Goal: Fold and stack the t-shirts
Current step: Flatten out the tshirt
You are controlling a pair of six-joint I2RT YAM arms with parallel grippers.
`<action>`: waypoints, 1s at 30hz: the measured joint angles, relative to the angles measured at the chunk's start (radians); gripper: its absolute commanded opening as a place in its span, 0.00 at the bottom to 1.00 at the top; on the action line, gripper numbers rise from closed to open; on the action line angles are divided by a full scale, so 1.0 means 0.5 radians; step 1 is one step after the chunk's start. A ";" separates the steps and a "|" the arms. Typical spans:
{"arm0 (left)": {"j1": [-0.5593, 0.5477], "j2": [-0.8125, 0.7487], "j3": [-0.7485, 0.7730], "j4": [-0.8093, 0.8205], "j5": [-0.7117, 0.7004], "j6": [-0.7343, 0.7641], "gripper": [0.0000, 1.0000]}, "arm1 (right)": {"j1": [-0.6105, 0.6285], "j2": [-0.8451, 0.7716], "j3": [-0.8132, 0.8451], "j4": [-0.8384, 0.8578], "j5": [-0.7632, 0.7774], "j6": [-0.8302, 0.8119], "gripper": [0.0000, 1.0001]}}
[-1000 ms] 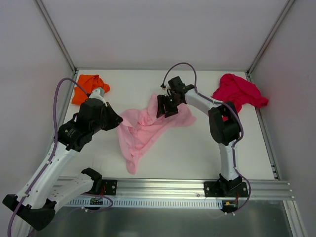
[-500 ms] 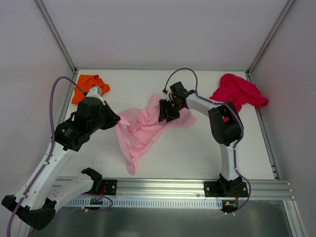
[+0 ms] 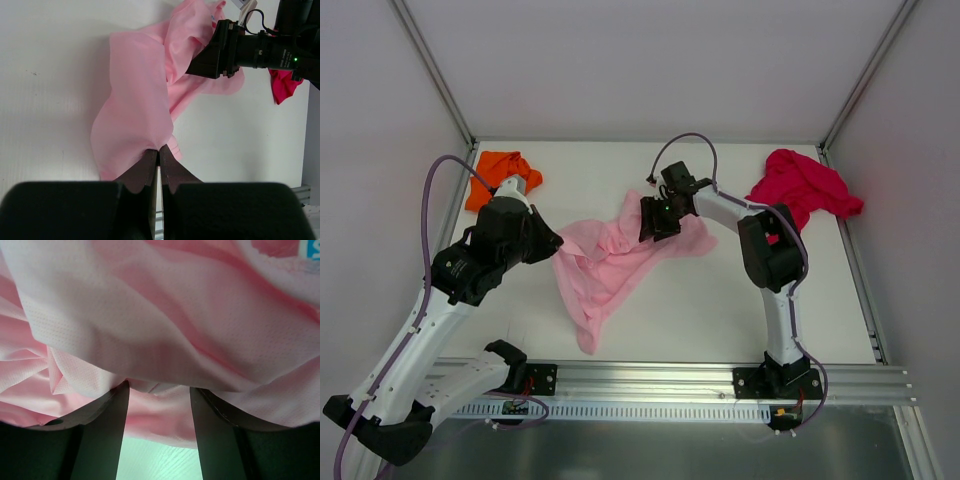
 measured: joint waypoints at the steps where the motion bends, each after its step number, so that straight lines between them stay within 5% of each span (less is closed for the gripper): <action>1: 0.000 0.000 0.000 -0.001 0.000 0.000 0.00 | 0.000 0.002 0.000 0.000 0.001 0.001 0.56; 7: 0.000 0.000 0.000 -0.020 0.000 -0.001 0.00 | 0.000 0.031 0.050 -0.010 0.042 -0.003 0.41; 11: 0.000 0.000 0.001 -0.045 -0.001 -0.001 0.00 | 0.000 0.053 0.063 -0.013 0.085 -0.021 0.01; 21: 0.000 0.017 0.001 -0.024 0.010 0.000 0.00 | 0.001 0.054 0.108 -0.129 0.183 -0.076 0.01; 30: 0.000 0.107 -0.076 0.124 0.096 0.013 0.00 | 0.002 -0.111 0.820 -0.485 0.356 -0.269 0.01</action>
